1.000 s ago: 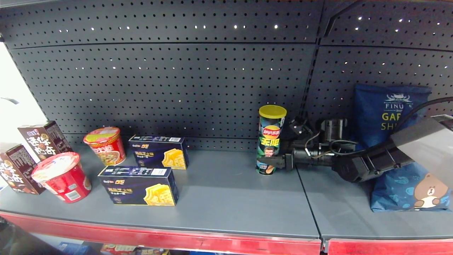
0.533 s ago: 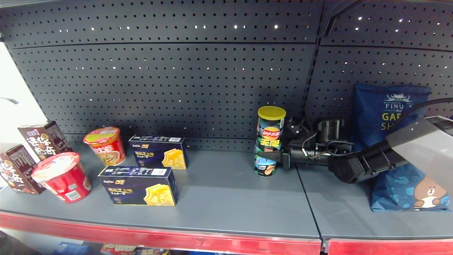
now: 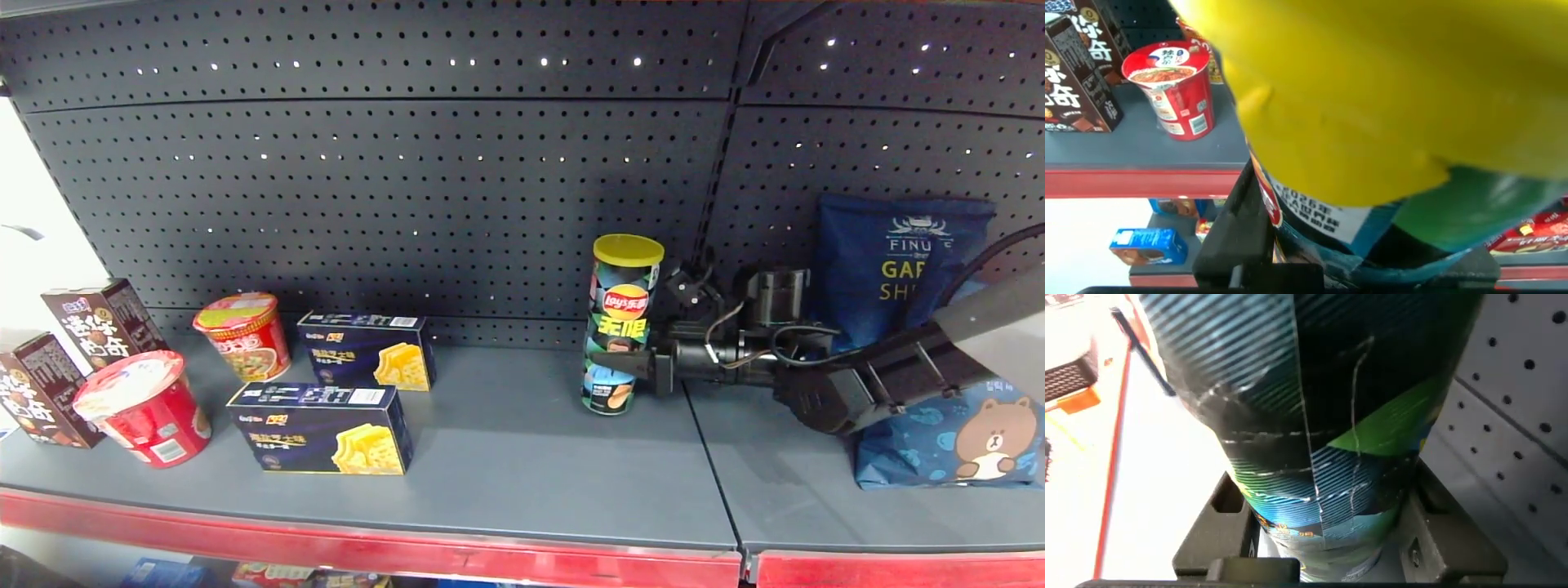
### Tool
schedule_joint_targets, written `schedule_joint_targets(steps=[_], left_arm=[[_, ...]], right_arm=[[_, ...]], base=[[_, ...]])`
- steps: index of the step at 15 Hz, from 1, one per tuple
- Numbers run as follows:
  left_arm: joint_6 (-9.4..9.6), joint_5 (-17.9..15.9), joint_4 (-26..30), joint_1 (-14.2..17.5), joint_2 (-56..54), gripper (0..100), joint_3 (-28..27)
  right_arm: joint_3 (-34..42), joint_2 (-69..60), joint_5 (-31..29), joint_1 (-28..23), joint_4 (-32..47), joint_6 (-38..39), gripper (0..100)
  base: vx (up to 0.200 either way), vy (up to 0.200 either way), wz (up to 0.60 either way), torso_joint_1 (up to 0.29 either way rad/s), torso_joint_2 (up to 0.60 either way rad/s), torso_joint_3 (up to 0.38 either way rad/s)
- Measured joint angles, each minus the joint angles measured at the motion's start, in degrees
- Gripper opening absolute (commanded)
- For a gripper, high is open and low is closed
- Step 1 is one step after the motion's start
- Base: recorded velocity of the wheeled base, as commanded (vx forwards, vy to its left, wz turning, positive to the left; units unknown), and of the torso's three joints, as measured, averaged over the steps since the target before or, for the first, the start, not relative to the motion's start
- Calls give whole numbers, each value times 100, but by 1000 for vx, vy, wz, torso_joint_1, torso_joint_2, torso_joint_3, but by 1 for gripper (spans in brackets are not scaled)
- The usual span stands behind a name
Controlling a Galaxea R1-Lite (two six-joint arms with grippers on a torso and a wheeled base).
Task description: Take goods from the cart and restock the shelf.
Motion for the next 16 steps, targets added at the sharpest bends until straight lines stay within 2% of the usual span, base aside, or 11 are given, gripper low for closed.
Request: schedule_joint_targets(steps=[2,6,8,12,16], left_arm=[[0,-4,0,0,-13,0,0],[-2,11,4,0,-26,0,28],[0,18,11,6,-119,0,144],[-2,35,12,17,-299,0,268],[0,104,15,26,-424,0,301]], right_arm=[[571,-425,-79,11,-155,-2,0],[1791,-1456,-800,63,-240,-30,0],[2425,-1892,-851,160,-410,-39,0],[3952,-2494,-877,304,-1519,-44,0],[4389,-2431,-886,330,-1981,-41,0]], base=[[0,0,0,0,0,0],[0,0,0,0,0,0],[0,0,0,0,0,0],[0,0,0,0,0,0],[0,0,0,0,0,0]])
